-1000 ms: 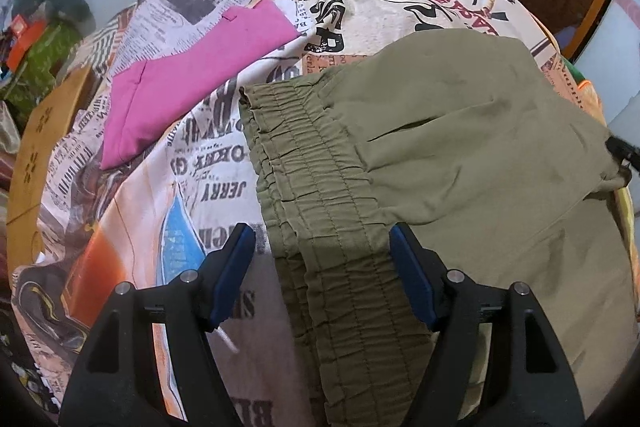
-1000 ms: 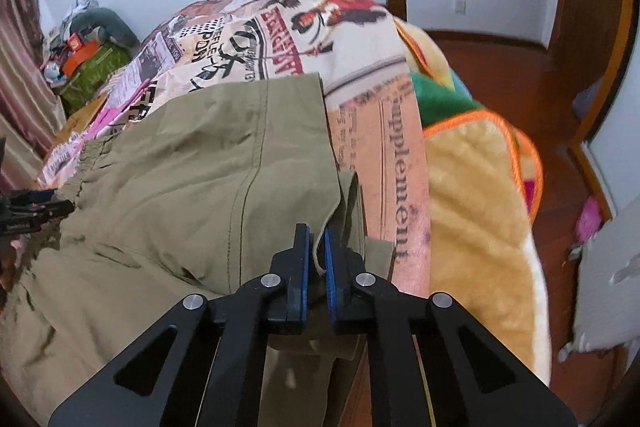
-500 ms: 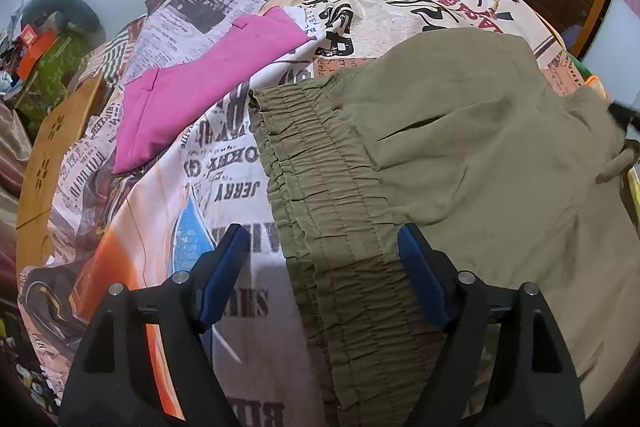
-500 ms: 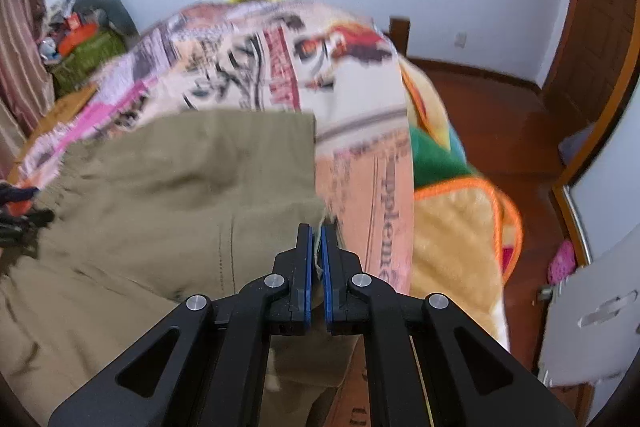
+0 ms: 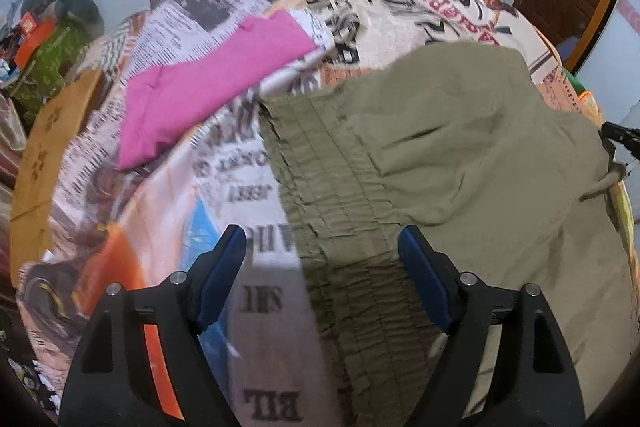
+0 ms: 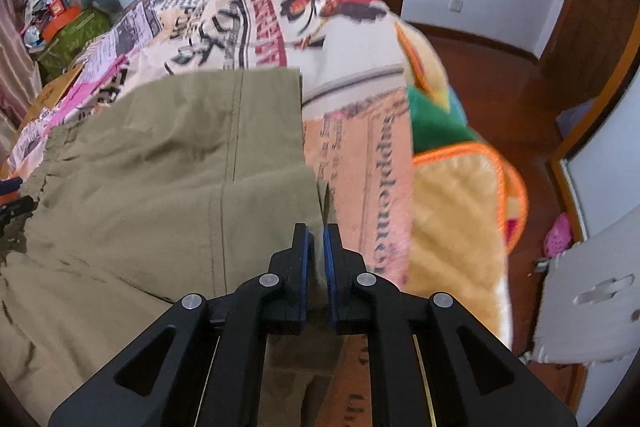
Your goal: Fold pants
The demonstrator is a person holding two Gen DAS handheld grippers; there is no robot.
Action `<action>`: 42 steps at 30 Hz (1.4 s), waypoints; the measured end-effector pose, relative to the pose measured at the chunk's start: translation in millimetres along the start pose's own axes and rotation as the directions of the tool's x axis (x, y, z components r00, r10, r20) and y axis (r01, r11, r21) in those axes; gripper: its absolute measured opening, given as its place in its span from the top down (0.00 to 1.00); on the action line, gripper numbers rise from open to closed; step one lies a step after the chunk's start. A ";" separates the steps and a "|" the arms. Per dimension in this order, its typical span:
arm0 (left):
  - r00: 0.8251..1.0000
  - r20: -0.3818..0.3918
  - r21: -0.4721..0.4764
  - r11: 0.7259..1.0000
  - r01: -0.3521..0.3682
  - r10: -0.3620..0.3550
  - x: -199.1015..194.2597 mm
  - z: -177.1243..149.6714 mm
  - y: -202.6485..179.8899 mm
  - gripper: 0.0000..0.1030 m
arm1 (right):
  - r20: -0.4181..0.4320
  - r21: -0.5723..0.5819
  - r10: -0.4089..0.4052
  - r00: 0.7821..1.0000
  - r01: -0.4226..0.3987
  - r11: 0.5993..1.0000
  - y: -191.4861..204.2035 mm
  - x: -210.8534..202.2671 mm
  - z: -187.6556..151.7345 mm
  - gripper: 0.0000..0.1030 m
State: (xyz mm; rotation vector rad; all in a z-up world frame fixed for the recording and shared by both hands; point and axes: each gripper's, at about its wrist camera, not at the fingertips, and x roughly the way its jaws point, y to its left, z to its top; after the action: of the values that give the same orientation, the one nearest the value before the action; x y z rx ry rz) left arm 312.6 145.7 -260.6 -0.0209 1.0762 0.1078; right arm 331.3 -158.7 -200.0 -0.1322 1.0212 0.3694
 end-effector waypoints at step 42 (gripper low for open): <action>0.997 -0.059 -0.014 0.999 0.043 -0.044 85.5 82.3 26.0 0.23 | -0.018 -0.066 0.068 0.998 -0.069 0.995 34.1 131.6 112.8 0.49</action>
State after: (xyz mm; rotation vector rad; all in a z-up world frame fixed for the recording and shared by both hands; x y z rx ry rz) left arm 422.4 183.9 -295.7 -0.0594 1.1341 0.0751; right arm 471.5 -64.2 -251.2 -0.1609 1.0311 0.4655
